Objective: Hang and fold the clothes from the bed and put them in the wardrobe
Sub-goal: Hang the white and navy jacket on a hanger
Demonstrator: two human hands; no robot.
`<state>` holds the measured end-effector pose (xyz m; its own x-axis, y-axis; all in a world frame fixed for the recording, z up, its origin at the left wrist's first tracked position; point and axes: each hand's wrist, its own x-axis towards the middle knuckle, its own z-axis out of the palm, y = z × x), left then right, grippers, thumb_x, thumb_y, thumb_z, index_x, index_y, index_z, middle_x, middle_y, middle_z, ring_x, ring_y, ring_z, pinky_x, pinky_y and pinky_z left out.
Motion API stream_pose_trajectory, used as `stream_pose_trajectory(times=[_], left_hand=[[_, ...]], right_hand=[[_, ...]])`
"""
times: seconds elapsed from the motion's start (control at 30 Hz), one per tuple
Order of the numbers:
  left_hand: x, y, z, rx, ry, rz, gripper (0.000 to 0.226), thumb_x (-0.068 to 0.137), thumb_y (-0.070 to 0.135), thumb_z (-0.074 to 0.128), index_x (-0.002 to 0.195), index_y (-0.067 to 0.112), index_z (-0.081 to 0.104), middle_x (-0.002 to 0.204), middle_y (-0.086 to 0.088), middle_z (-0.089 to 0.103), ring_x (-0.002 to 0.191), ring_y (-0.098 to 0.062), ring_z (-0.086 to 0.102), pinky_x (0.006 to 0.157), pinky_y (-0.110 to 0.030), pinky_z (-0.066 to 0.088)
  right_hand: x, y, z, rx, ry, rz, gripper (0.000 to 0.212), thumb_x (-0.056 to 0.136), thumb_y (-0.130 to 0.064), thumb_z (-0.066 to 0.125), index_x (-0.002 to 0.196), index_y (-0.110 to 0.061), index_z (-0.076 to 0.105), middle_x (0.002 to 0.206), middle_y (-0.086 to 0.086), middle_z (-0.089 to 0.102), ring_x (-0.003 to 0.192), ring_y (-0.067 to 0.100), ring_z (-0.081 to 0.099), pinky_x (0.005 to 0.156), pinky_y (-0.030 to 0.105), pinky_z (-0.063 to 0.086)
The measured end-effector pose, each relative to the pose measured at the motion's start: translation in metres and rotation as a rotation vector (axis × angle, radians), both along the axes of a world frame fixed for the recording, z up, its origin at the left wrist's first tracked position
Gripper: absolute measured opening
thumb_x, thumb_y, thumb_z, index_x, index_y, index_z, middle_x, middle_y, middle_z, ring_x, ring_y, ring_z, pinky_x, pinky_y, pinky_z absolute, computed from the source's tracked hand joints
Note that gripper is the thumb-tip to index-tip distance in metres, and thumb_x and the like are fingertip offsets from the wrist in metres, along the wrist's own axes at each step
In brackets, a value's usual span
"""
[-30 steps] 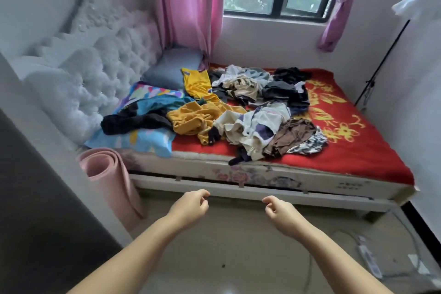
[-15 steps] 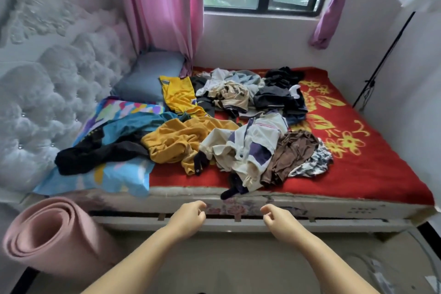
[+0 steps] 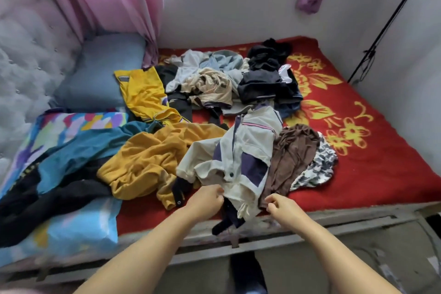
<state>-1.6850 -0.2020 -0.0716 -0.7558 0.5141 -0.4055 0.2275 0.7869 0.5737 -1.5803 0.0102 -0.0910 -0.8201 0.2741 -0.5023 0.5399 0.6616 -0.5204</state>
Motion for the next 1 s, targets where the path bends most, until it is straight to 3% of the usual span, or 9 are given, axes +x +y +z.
stream_pose_trajectory(times=[0.13, 0.3, 0.4, 0.57, 0.67, 0.73, 0.83, 0.93, 1.0], left_hand=[[-0.078, 0.049, -0.022, -0.003, -0.058, 0.021, 0.033, 0.092, 0.017, 0.041, 0.118, 0.012, 0.061, 0.114, -0.004, 0.063, 0.105, -0.022, 0.059, 0.078, -0.029, 0.043], [-0.166, 0.110, -0.061, -0.034, -0.097, 0.092, 0.032, 0.091, 0.017, 0.041, 0.115, 0.015, 0.063, 0.105, -0.007, 0.068, 0.086, -0.016, 0.061, 0.070, -0.026, 0.044], [-0.212, 0.140, -0.096, -0.064, -0.102, 0.096, 0.025, 0.091, 0.017, 0.040, 0.104, 0.019, 0.061, 0.112, -0.008, 0.066, 0.103, -0.025, 0.062, 0.080, -0.032, 0.046], [-0.286, 0.182, -0.174, -0.142, -0.015, 0.043, 0.042, 0.095, 0.026, 0.044, 0.136, 0.015, 0.044, 0.138, -0.007, 0.046, 0.127, -0.024, 0.044, 0.103, -0.042, 0.039], [-0.316, 0.205, -0.219, -0.170, 0.085, 0.053, 0.050, 0.094, 0.036, 0.049, 0.138, 0.014, 0.035, 0.138, -0.008, 0.041, 0.127, -0.027, 0.040, 0.100, -0.043, 0.040], [-0.322, 0.219, -0.244, -0.165, 0.036, 0.116, 0.066, 0.092, 0.041, 0.054, 0.144, 0.013, 0.024, 0.139, -0.011, 0.042, 0.126, -0.030, 0.042, 0.099, -0.044, 0.040], [-0.320, 0.228, -0.275, -0.212, -0.023, 0.209, 0.086, 0.087, 0.048, 0.058, 0.149, 0.012, 0.011, 0.136, -0.013, 0.046, 0.125, -0.033, 0.045, 0.099, -0.045, 0.040], [-0.320, 0.229, -0.280, -0.072, -0.118, 0.244, 0.049, 0.086, 0.031, 0.057, 0.131, 0.020, 0.040, 0.123, -0.007, 0.059, 0.113, -0.032, 0.055, 0.089, -0.040, 0.045], [-0.318, 0.230, -0.267, 0.075, -0.153, 0.257, 0.024, 0.082, 0.021, 0.053, 0.105, 0.027, 0.055, 0.105, -0.002, 0.066, 0.101, -0.030, 0.059, 0.082, -0.037, 0.047]], right_hand=[[-0.075, 0.050, -0.021, -0.010, -0.019, -0.003, 0.033, 0.093, -0.018, 0.042, 0.121, -0.018, 0.060, 0.116, 0.003, 0.066, 0.105, 0.017, 0.059, 0.073, 0.019, 0.033], [-0.172, 0.124, -0.056, 0.005, -0.100, -0.004, 0.034, 0.094, -0.016, 0.041, 0.124, -0.015, 0.058, 0.124, 0.006, 0.062, 0.114, 0.019, 0.056, 0.077, 0.019, 0.033], [-0.224, 0.158, -0.089, -0.009, -0.122, -0.107, 0.037, 0.096, -0.017, 0.041, 0.131, -0.012, 0.051, 0.130, 0.009, 0.058, 0.118, 0.023, 0.052, 0.081, 0.023, 0.034], [-0.311, 0.197, -0.161, -0.053, 0.062, -0.401, 0.027, 0.094, -0.016, 0.052, 0.116, 0.000, 0.050, 0.114, 0.021, 0.054, 0.109, 0.032, 0.052, 0.081, 0.032, 0.038], [-0.351, 0.205, -0.199, -0.180, 0.106, -0.643, 0.066, 0.094, -0.028, 0.058, 0.143, 0.004, 0.028, 0.145, 0.022, 0.037, 0.134, 0.032, 0.038, 0.107, 0.035, 0.031], [-0.369, 0.204, -0.226, -0.266, 0.048, -0.690, 0.079, 0.093, -0.037, 0.058, 0.148, 0.004, 0.018, 0.151, 0.018, 0.032, 0.138, 0.029, 0.033, 0.108, 0.030, 0.027], [-0.372, 0.200, -0.258, -0.181, -0.106, -0.610, 0.076, 0.093, -0.044, 0.055, 0.142, 0.008, 0.030, 0.142, 0.020, 0.044, 0.131, 0.032, 0.042, 0.097, 0.030, 0.035], [-0.367, 0.206, -0.269, -0.229, -0.091, -0.702, 0.052, 0.097, -0.031, 0.050, 0.132, 0.007, 0.046, 0.121, 0.023, 0.057, 0.112, 0.032, 0.056, 0.083, 0.031, 0.041], [-0.365, 0.211, -0.260, -0.327, -0.041, -0.816, 0.044, 0.099, -0.022, 0.044, 0.132, 0.007, 0.049, 0.124, 0.022, 0.056, 0.109, 0.031, 0.055, 0.084, 0.030, 0.040]])
